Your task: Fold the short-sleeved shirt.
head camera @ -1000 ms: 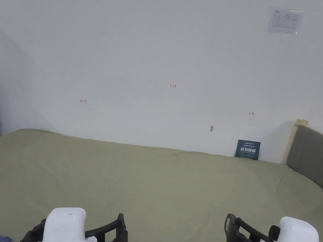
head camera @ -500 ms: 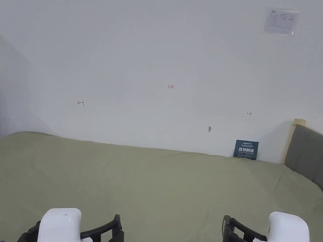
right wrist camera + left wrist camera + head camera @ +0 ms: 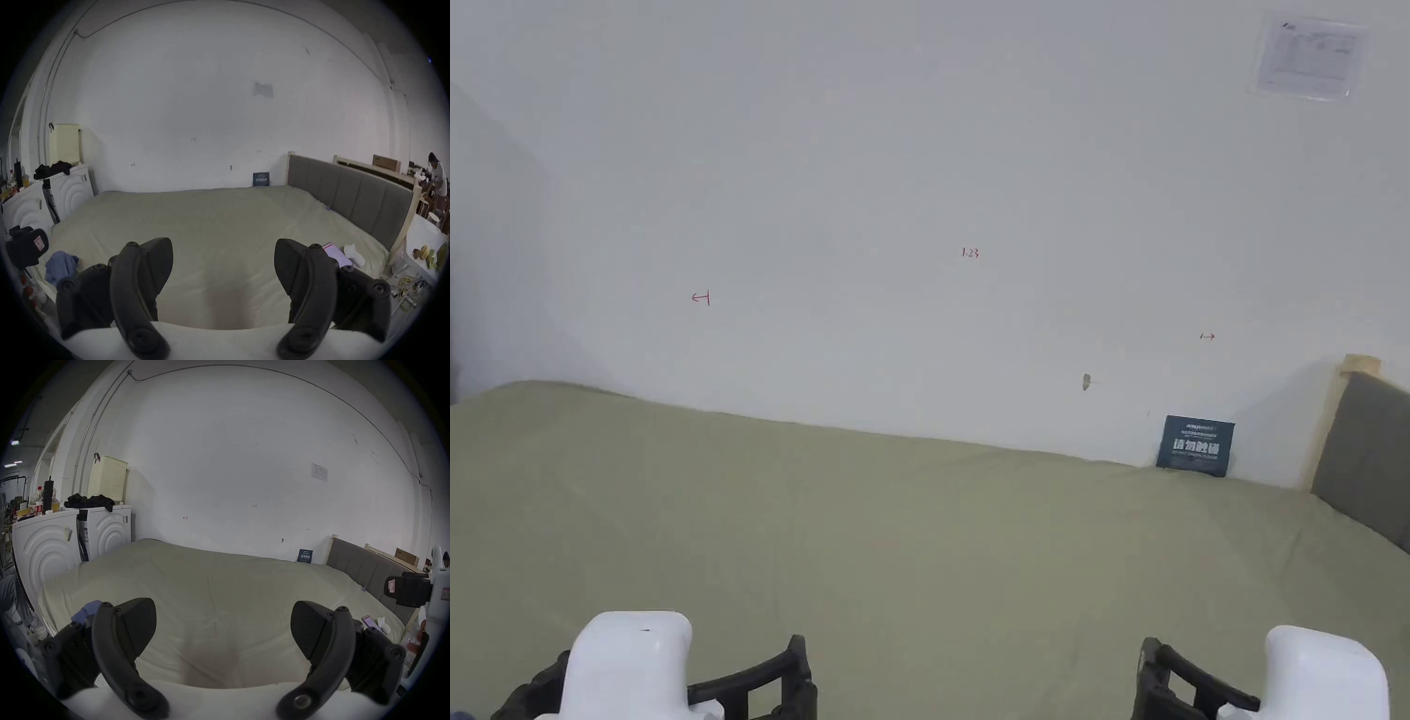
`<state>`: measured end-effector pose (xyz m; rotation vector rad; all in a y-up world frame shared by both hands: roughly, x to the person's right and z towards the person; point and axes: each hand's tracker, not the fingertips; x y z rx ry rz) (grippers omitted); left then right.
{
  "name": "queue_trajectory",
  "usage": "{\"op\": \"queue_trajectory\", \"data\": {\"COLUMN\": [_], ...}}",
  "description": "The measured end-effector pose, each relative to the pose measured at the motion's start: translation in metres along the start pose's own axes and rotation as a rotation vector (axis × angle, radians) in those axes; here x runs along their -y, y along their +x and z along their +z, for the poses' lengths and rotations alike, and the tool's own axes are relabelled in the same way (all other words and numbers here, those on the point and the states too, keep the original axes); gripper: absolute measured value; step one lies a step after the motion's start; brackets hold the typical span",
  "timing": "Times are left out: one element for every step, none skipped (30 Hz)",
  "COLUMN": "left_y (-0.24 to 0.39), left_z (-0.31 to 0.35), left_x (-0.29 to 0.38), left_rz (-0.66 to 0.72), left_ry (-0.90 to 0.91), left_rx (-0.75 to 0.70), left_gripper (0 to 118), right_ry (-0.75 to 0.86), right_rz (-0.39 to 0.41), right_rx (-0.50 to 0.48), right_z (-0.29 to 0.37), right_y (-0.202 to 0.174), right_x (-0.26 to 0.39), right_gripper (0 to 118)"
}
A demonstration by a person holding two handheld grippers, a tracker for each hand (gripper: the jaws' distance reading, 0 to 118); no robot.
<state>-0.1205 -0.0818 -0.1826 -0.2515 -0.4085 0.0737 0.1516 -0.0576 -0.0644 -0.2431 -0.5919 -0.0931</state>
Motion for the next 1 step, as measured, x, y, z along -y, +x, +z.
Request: {"op": "queue_trajectory", "data": {"left_y": [-0.0002], "left_z": [-0.0011], "left_x": [0.0002], "left_rz": [0.003], "left_ry": [-0.001], "left_rx": [0.001], "left_gripper": [113], "right_ry": [-0.032], "right_rz": [-0.018], "right_rx": [-0.029], "right_z": [-0.0011], "right_y": [0.0005], "right_x": [0.0012], "right_gripper": [91]}}
